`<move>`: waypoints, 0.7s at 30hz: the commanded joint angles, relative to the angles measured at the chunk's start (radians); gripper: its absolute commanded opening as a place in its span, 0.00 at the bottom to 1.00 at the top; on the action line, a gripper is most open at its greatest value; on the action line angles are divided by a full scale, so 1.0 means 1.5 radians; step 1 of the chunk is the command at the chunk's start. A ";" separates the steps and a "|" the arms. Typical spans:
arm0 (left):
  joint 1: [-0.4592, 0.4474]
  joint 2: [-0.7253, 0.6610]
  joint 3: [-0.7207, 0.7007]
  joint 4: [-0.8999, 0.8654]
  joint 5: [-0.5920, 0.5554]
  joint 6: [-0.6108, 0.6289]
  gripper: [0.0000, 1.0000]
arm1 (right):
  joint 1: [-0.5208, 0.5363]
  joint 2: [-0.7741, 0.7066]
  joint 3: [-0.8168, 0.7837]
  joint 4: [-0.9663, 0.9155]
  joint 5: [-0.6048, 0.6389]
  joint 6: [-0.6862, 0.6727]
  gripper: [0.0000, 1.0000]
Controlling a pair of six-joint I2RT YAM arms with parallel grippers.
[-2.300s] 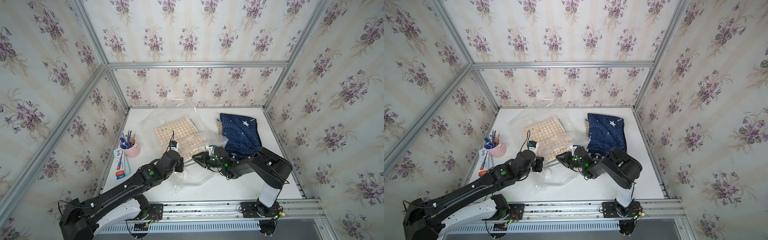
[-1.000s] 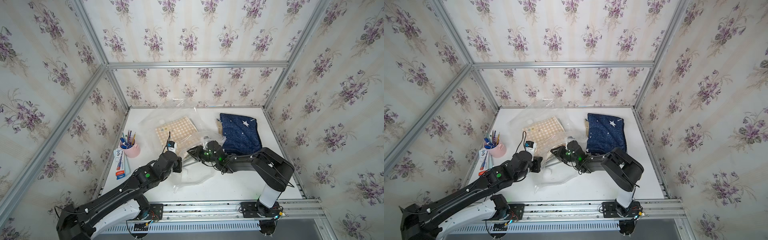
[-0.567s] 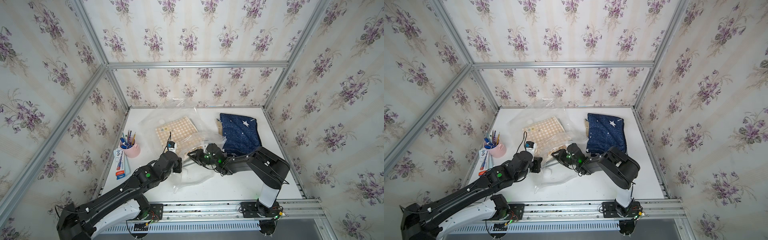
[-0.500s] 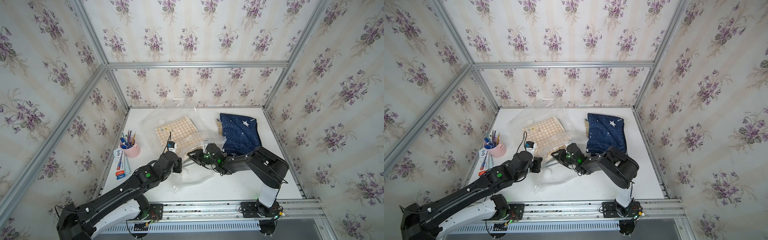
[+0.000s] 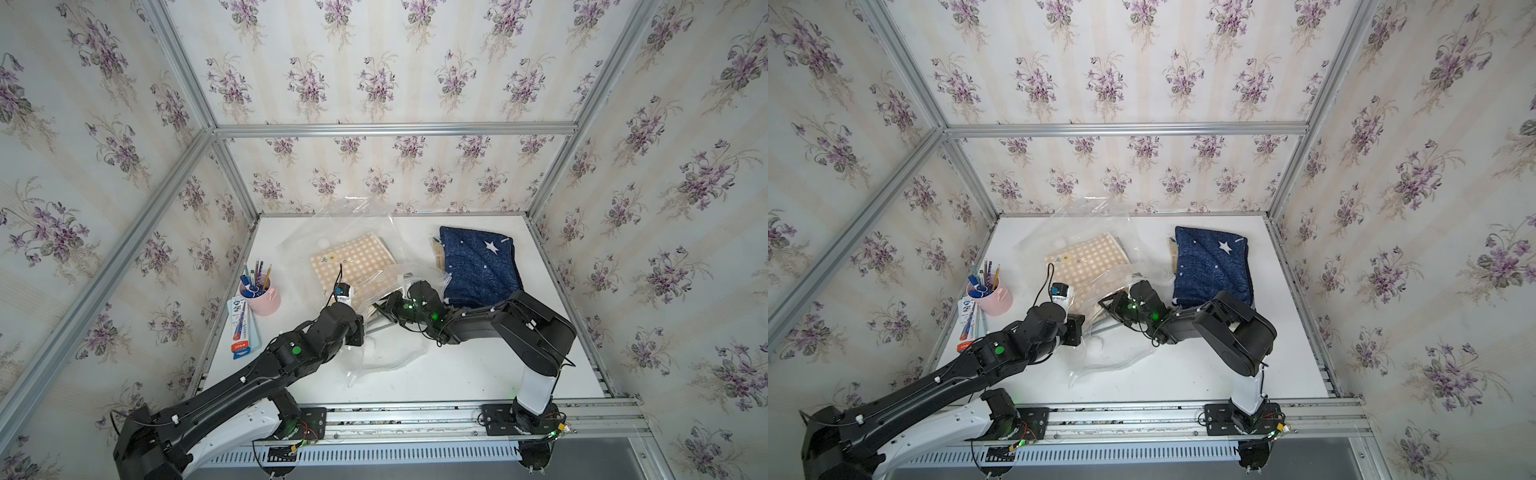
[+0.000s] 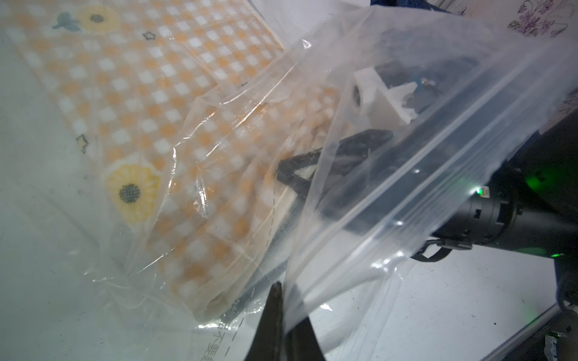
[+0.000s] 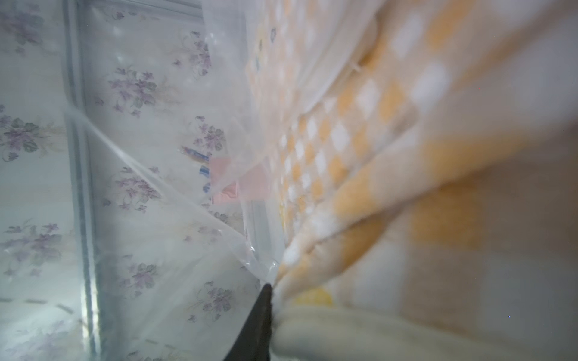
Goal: Take the blanket out of the vacuum bag
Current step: Take out the blanket from the vacuum bag.
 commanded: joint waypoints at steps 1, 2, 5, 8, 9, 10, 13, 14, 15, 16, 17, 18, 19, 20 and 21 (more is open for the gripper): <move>0.000 -0.001 0.006 -0.002 -0.002 0.006 0.07 | 0.000 -0.011 0.028 0.000 -0.002 -0.016 0.24; 0.000 -0.002 0.008 -0.006 -0.003 0.008 0.07 | 0.000 -0.012 0.034 -0.011 0.000 -0.021 0.24; 0.000 -0.008 0.011 -0.016 -0.006 0.010 0.07 | 0.001 -0.009 0.035 -0.018 0.000 -0.020 0.24; 0.000 -0.014 0.007 -0.017 -0.011 0.009 0.07 | 0.000 -0.005 0.018 -0.006 -0.002 -0.010 0.24; 0.000 -0.014 0.006 -0.017 -0.011 0.009 0.07 | 0.001 -0.005 0.013 -0.005 -0.001 -0.008 0.25; 0.000 -0.015 0.005 -0.016 -0.011 0.008 0.07 | 0.000 -0.006 0.008 -0.003 0.000 -0.007 0.26; 0.000 -0.011 0.009 -0.015 -0.010 0.010 0.07 | 0.000 -0.008 -0.005 -0.004 0.001 -0.005 0.32; 0.000 -0.010 0.010 -0.015 -0.009 0.009 0.07 | 0.000 -0.008 -0.008 -0.005 0.003 -0.004 0.35; 0.000 -0.008 0.012 -0.015 -0.009 0.010 0.07 | 0.000 -0.008 -0.012 -0.005 0.003 0.001 0.37; 0.001 -0.007 0.013 -0.015 -0.009 0.011 0.07 | 0.000 -0.005 -0.015 0.001 0.003 0.006 0.40; 0.001 -0.007 0.013 -0.014 -0.009 0.011 0.07 | 0.001 -0.002 -0.016 0.005 0.003 0.009 0.41; 0.000 -0.006 0.013 -0.012 -0.008 0.010 0.07 | 0.000 0.004 -0.015 0.008 0.001 0.011 0.43; 0.000 -0.005 0.013 -0.011 -0.006 0.010 0.07 | 0.000 0.009 -0.011 0.009 0.001 0.015 0.44; 0.001 -0.004 0.014 -0.011 -0.005 0.010 0.07 | 0.000 0.015 -0.009 0.015 0.000 0.018 0.45; 0.000 -0.004 0.013 -0.011 -0.005 0.009 0.07 | 0.000 0.020 -0.008 0.025 0.002 0.023 0.46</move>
